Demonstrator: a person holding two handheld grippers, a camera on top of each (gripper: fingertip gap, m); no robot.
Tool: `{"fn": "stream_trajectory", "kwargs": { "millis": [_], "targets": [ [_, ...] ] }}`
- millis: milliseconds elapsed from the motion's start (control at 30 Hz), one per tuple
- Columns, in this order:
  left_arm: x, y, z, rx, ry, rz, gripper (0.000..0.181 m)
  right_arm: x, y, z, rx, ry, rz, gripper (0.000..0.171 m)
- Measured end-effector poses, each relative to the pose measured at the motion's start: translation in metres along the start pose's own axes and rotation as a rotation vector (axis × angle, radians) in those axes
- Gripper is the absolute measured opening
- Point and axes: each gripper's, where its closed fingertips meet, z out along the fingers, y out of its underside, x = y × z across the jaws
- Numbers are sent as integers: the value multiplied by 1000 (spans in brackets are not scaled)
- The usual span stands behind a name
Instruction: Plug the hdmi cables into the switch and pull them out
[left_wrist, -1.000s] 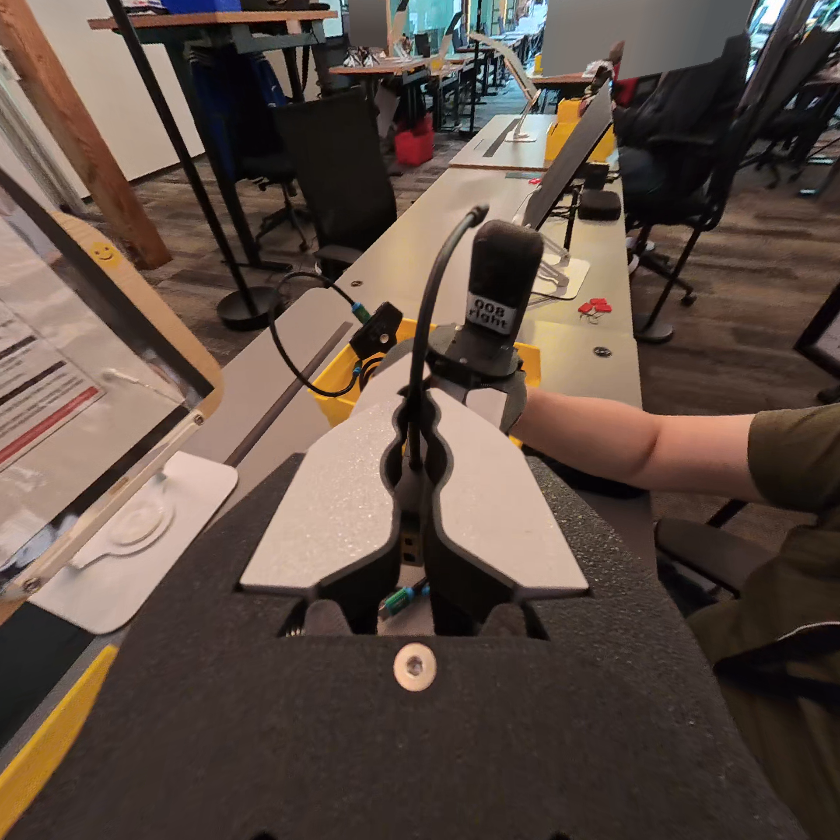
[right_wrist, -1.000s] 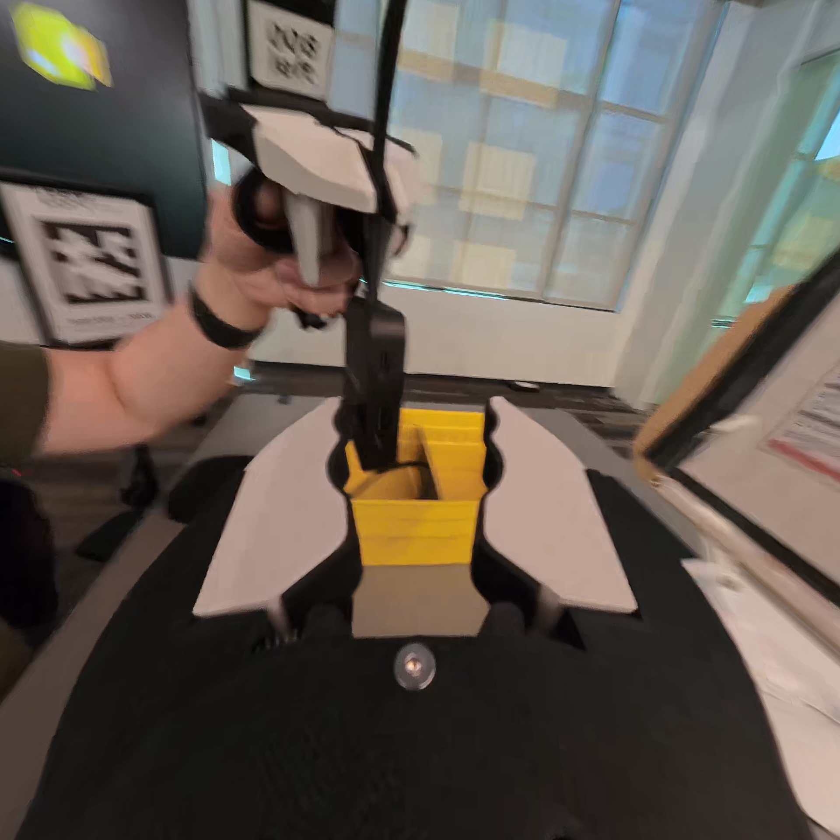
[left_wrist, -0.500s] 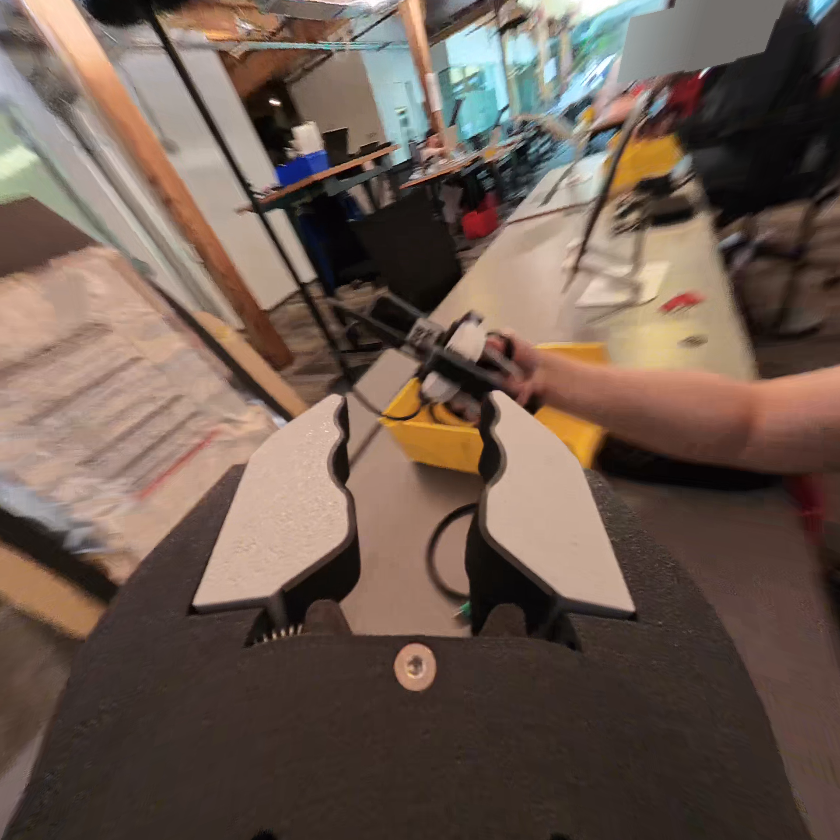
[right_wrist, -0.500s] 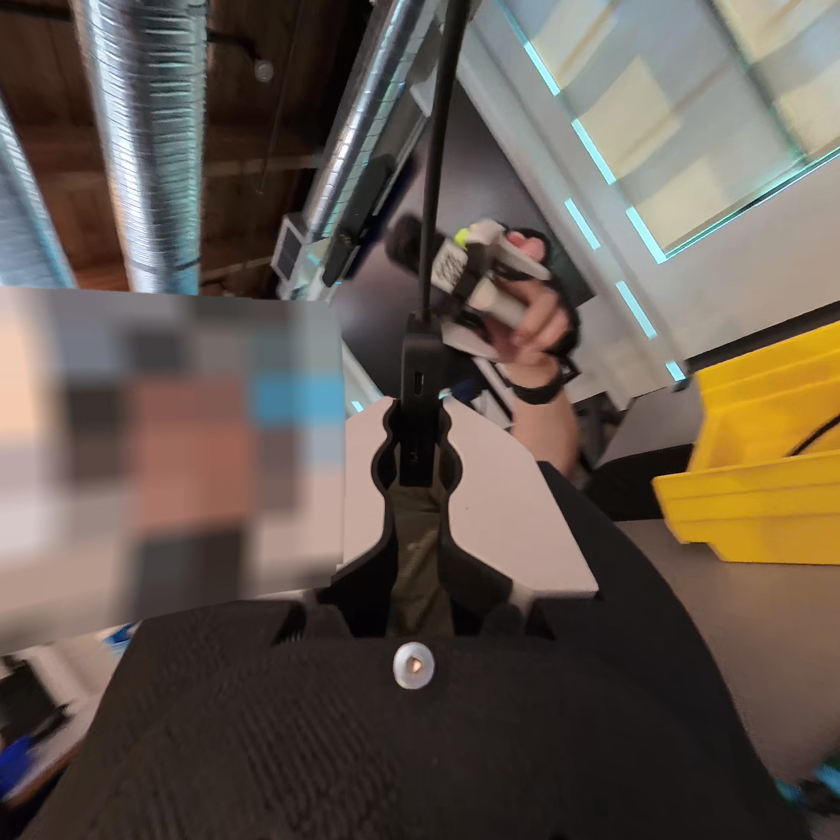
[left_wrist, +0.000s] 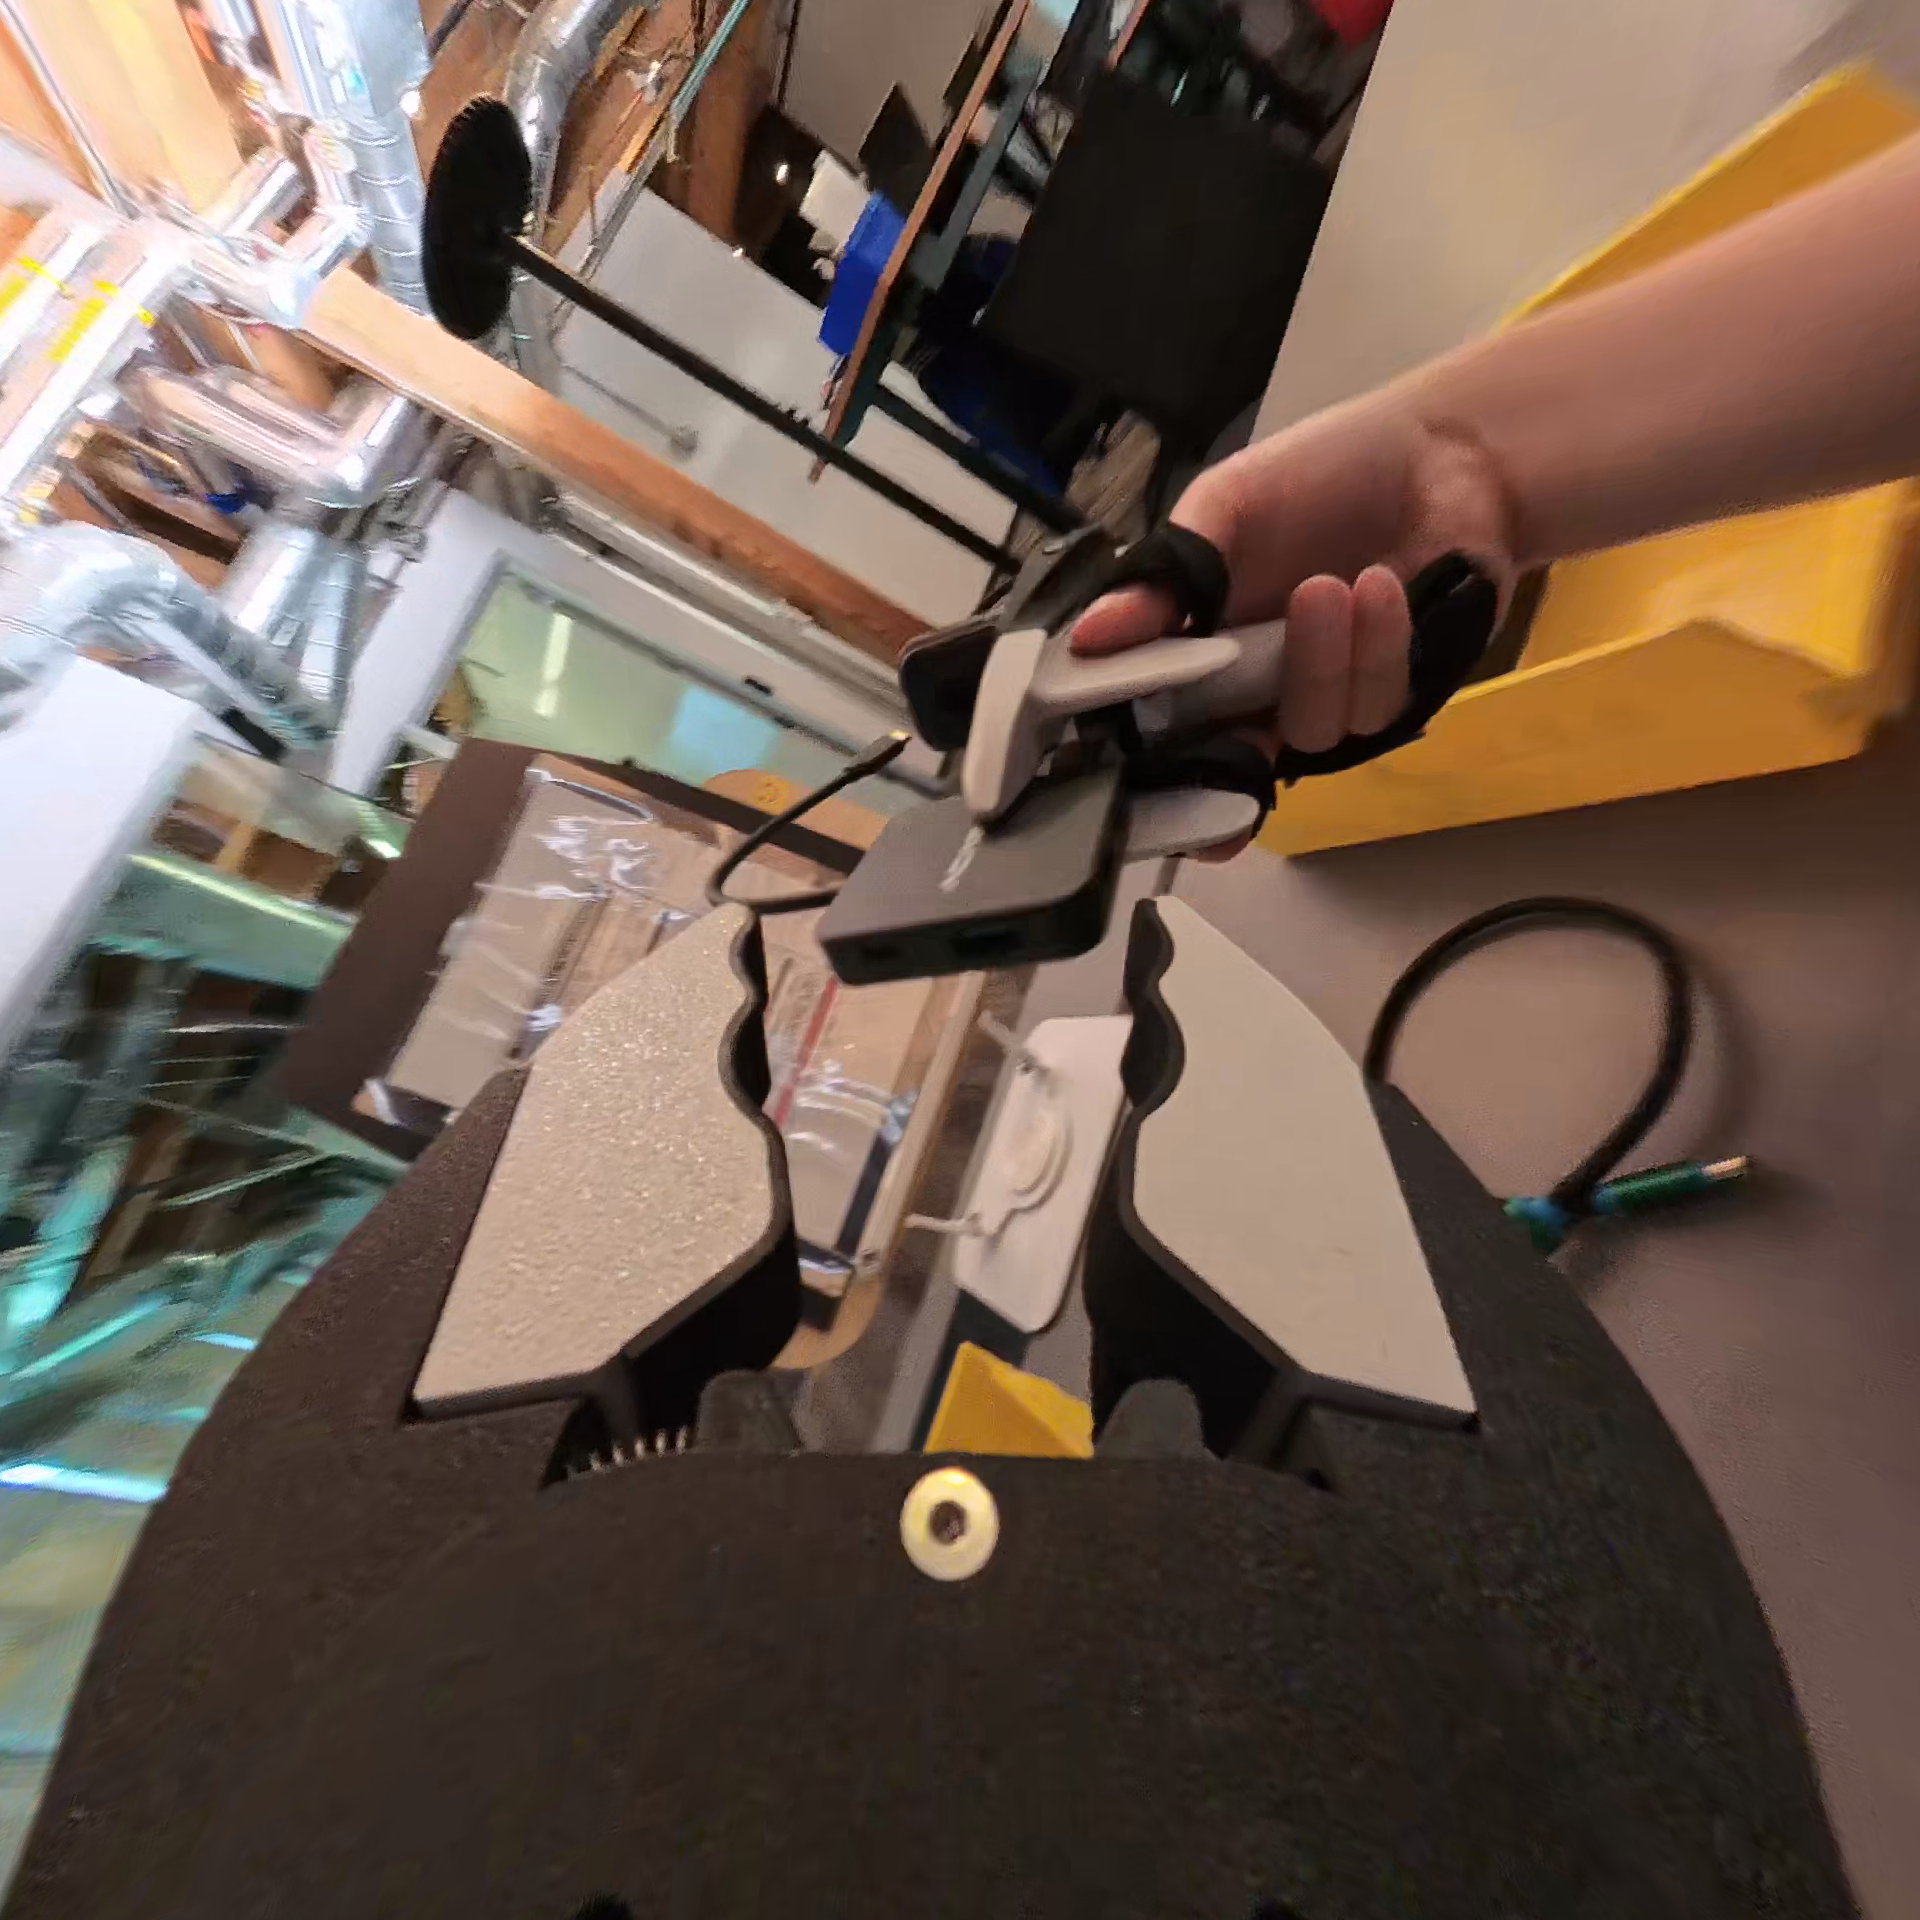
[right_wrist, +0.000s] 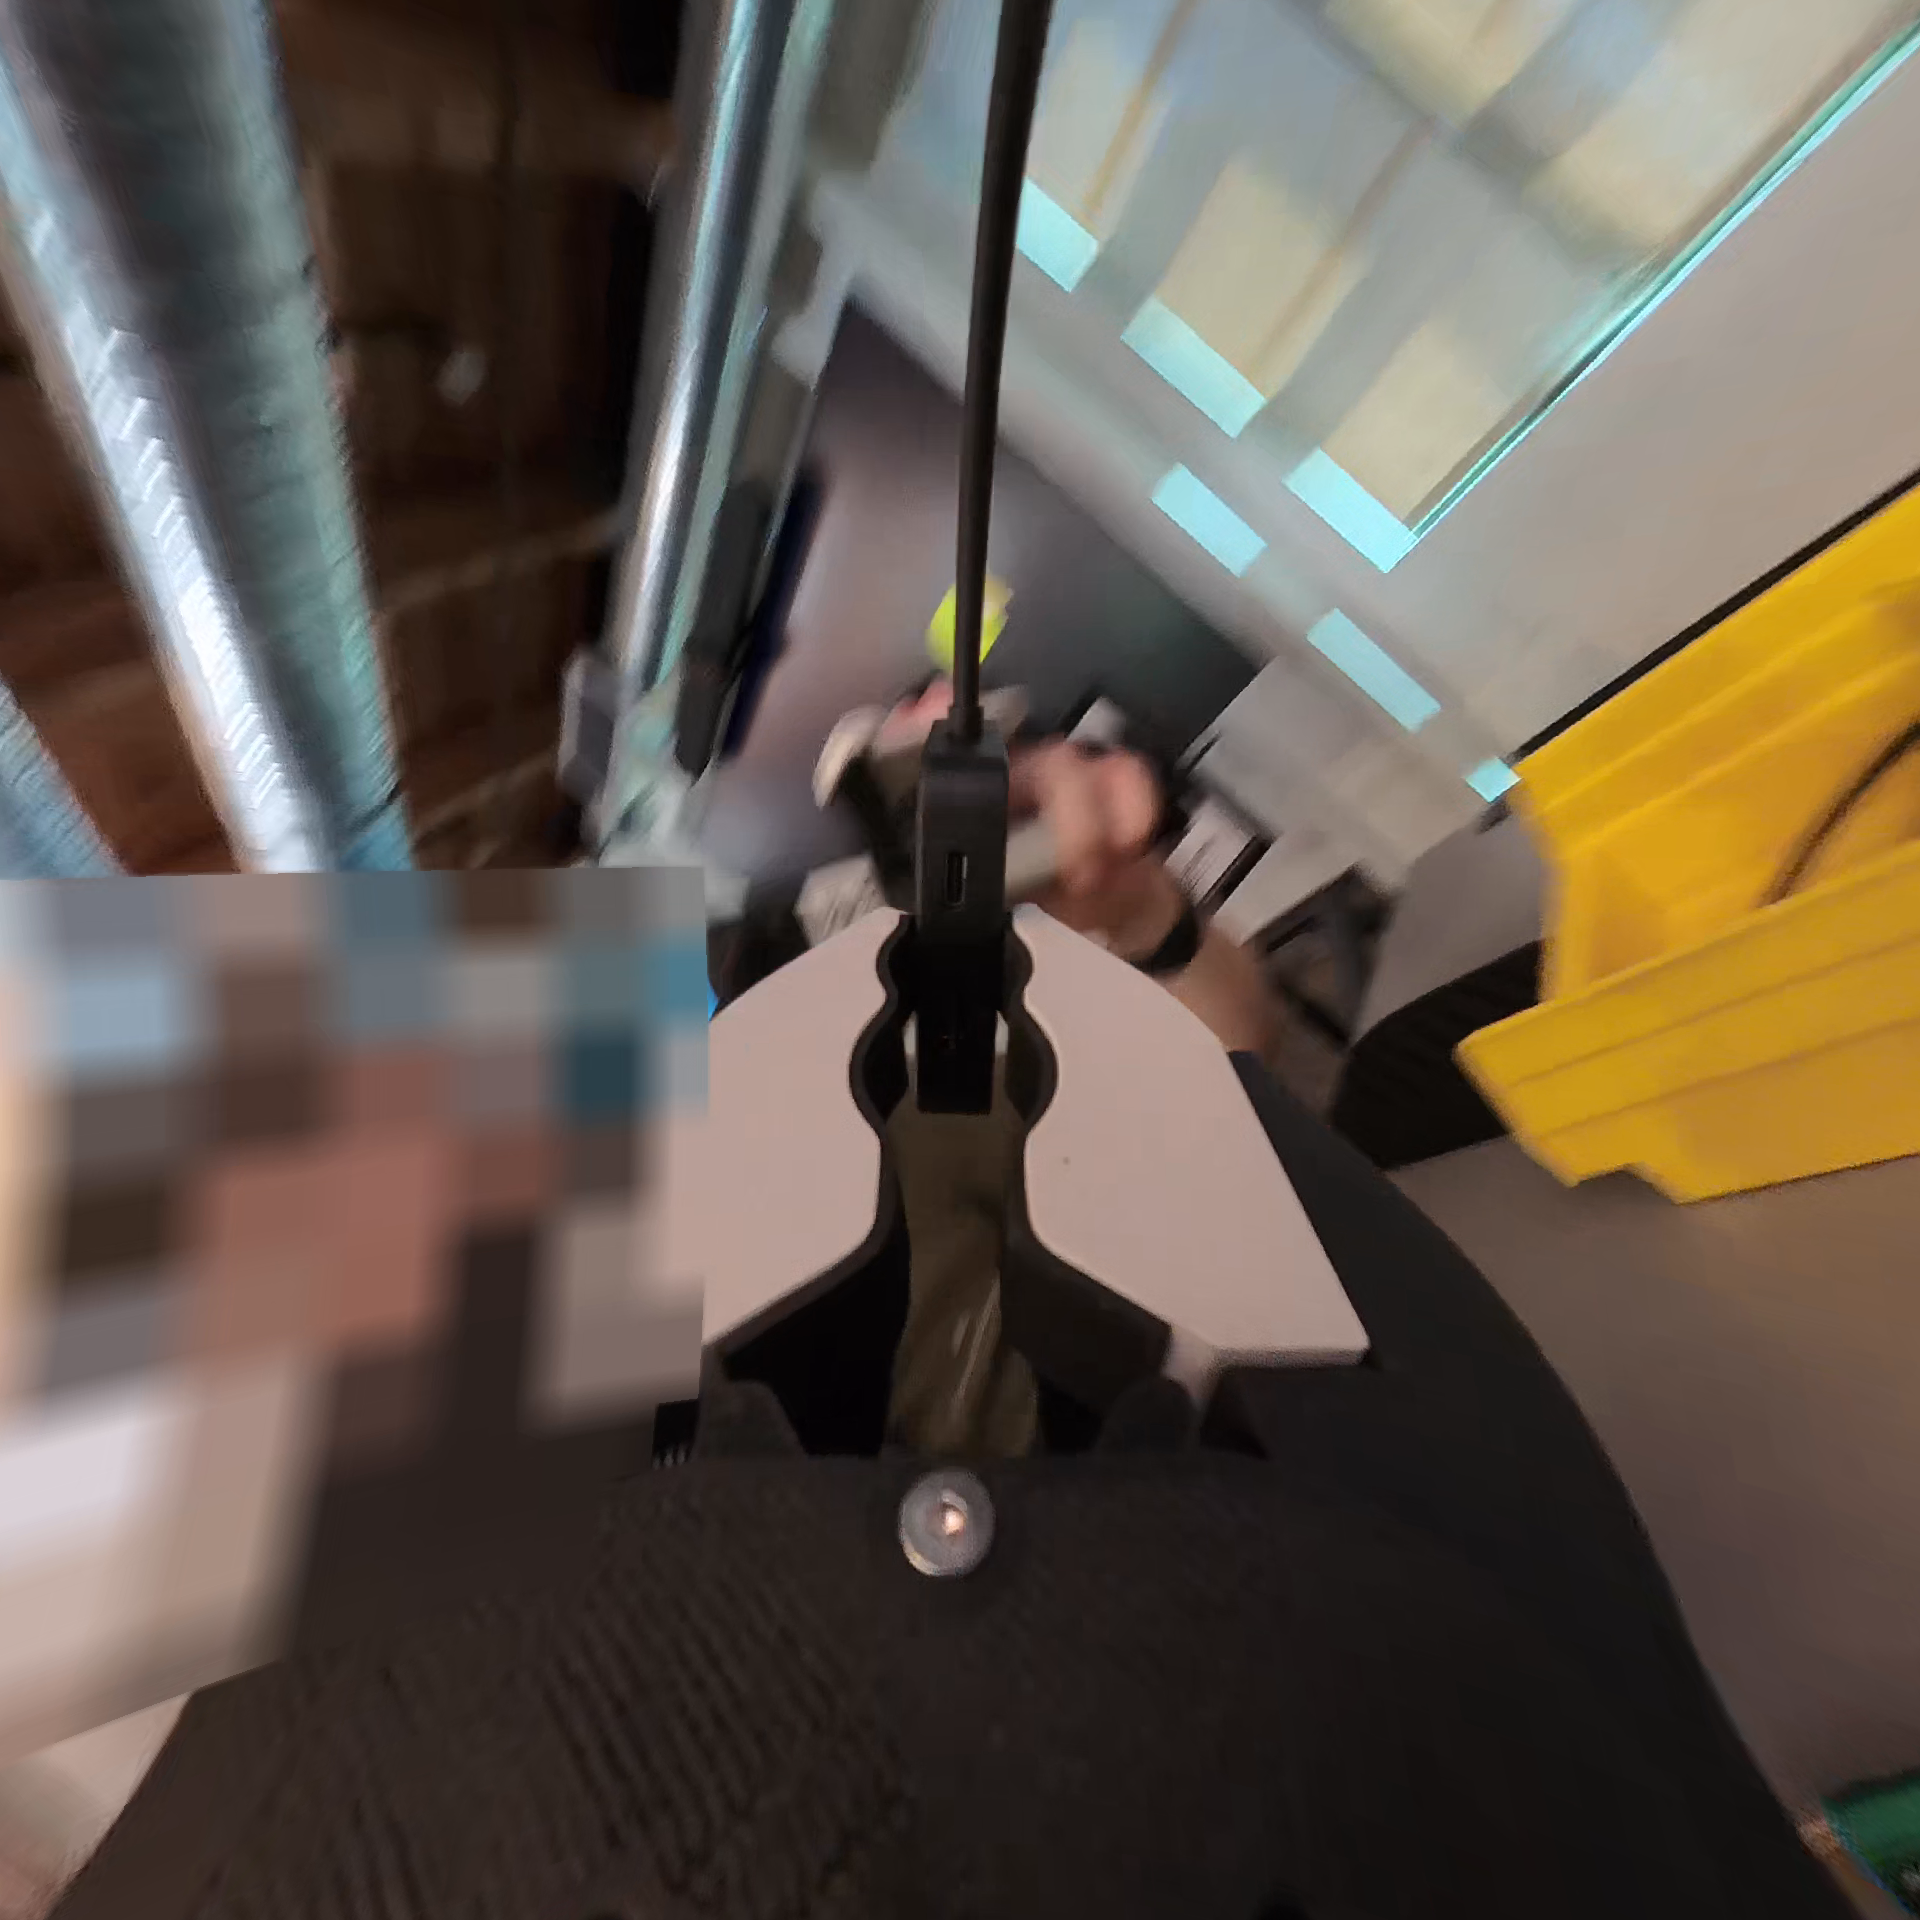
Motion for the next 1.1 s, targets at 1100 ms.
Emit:
{"fn": "stream_trajectory", "kwargs": {
  "millis": [1100],
  "targets": [
    [-37,39,6,24,-234,-81,13,-61,4,33,-104,552,-1016,17]
  ]
}}
